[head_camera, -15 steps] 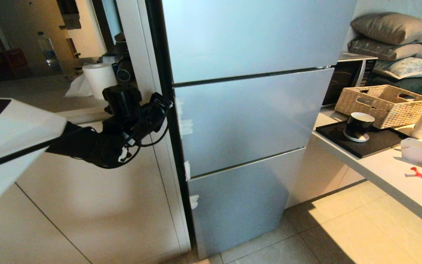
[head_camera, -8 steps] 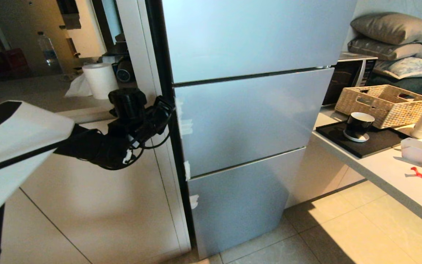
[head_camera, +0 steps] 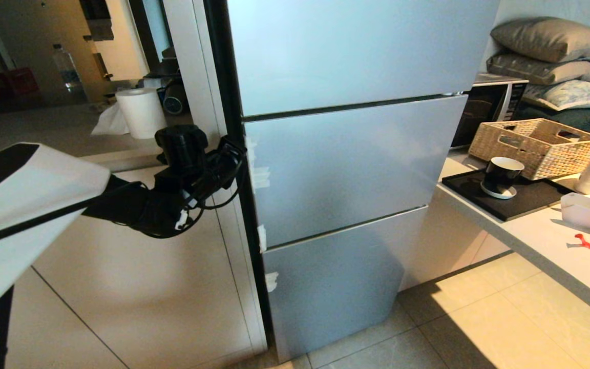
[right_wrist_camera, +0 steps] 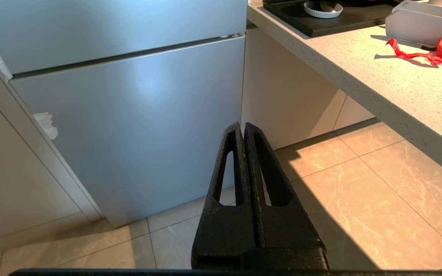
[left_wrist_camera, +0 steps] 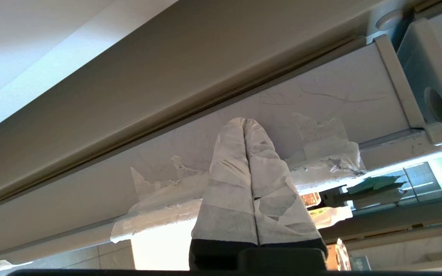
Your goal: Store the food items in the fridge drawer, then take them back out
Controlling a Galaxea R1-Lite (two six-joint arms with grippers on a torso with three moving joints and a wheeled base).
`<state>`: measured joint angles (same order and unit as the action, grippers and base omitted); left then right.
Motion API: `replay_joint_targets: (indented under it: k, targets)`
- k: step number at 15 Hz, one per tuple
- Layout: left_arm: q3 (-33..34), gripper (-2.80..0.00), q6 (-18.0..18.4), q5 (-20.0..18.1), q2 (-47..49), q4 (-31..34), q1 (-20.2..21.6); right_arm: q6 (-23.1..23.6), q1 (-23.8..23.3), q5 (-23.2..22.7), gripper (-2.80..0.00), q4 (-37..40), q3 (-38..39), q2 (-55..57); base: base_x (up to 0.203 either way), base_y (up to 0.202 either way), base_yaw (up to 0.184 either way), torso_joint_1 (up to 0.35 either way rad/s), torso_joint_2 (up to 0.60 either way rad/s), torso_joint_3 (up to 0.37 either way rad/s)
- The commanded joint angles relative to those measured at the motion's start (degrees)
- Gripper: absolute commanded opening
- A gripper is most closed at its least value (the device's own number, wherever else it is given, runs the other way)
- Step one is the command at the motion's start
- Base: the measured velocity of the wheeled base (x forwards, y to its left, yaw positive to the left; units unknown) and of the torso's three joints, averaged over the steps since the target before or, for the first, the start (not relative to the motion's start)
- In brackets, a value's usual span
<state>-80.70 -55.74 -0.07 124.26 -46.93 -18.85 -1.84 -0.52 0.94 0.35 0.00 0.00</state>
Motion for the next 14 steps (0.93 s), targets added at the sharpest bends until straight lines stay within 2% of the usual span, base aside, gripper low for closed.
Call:
replay_joint_targets:
  k: [1, 5, 8, 14]
  targets:
    - [0.8, -2.8, -0.3, -0.2, -0.7, -0.2, -1.0, 0.0, -0.1, 0.0, -2.8, 0.0, 0.0, 0.1, 0.0, 0.0, 0.0, 0.0, 0.0, 0.0]
    - [1.9, -2.8, 0.1, -0.1, -1.9, -0.2, -2.5, 0.0, 0.0, 0.0, -2.8, 0.0, 0.0, 0.1, 0.0, 0.0, 0.0, 0.0, 0.0, 0.0]
    - [4.2, -2.8, 2.5, 0.2, -2.0, -1.1, -2.9, 0.0, 0.0, 0.0, -2.8, 0.0, 0.0, 0.1, 0.0, 0.0, 0.0, 0.0, 0.0, 0.0]
    - [8.9, -2.8, 2.5, 0.4, -4.5, -2.6, -4.3, 0.0, 0.0, 0.0, -2.8, 0.0, 0.0, 0.1, 0.0, 0.0, 0.0, 0.0, 0.0, 0.0]
